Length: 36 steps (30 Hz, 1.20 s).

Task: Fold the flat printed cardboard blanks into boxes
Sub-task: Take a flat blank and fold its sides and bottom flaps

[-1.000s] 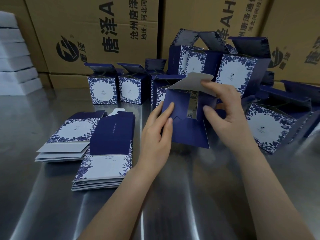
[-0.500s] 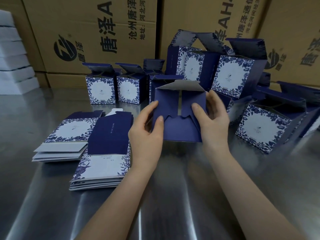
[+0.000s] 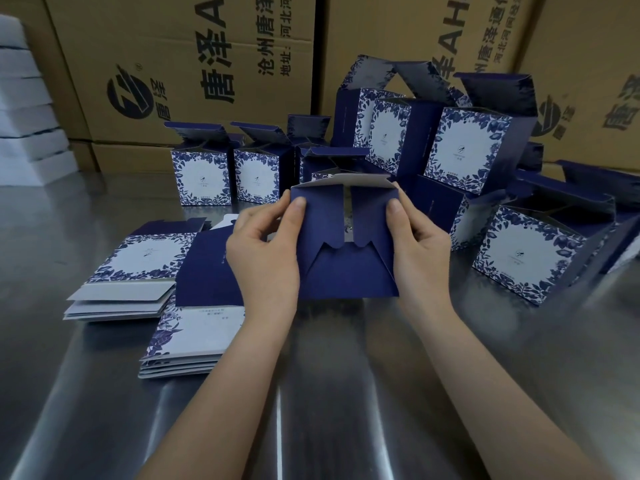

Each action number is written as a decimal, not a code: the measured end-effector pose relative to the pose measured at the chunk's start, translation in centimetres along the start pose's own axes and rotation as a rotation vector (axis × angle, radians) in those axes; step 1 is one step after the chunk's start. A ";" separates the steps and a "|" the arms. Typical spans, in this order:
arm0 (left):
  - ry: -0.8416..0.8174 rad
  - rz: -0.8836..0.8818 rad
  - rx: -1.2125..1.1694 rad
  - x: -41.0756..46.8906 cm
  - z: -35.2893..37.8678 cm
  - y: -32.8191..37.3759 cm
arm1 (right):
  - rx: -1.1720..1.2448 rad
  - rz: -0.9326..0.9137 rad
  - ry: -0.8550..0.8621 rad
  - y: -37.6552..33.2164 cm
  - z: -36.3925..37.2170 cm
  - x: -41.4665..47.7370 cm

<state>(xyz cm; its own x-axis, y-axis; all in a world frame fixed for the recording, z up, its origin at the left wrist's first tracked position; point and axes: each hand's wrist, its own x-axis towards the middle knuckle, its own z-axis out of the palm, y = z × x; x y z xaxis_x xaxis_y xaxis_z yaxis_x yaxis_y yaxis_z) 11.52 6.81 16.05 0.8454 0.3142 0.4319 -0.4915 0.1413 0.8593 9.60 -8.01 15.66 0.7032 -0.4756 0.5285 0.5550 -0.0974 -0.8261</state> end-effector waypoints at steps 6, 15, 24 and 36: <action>0.053 0.049 0.053 0.0 -0.1 0.4 | -0.040 -0.023 0.034 0.3 -0.1 0.1; 0.089 0.086 0.050 -0.6 0.2 0.4 | -0.074 -0.064 0.069 0.5 0.1 -0.2; 0.123 0.120 0.055 -0.3 0.0 0.2 | -0.157 -0.133 0.051 0.6 0.4 -0.6; -0.087 0.020 -0.077 0.1 0.0 -0.1 | -0.113 -0.077 -0.113 -0.1 -0.1 -0.3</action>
<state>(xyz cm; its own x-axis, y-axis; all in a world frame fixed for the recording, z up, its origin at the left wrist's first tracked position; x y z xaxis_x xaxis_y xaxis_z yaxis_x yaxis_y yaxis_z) 11.66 6.85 16.03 0.8484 0.2357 0.4740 -0.5205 0.2083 0.8281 9.28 -7.89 15.58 0.7094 -0.3623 0.6046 0.5603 -0.2304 -0.7956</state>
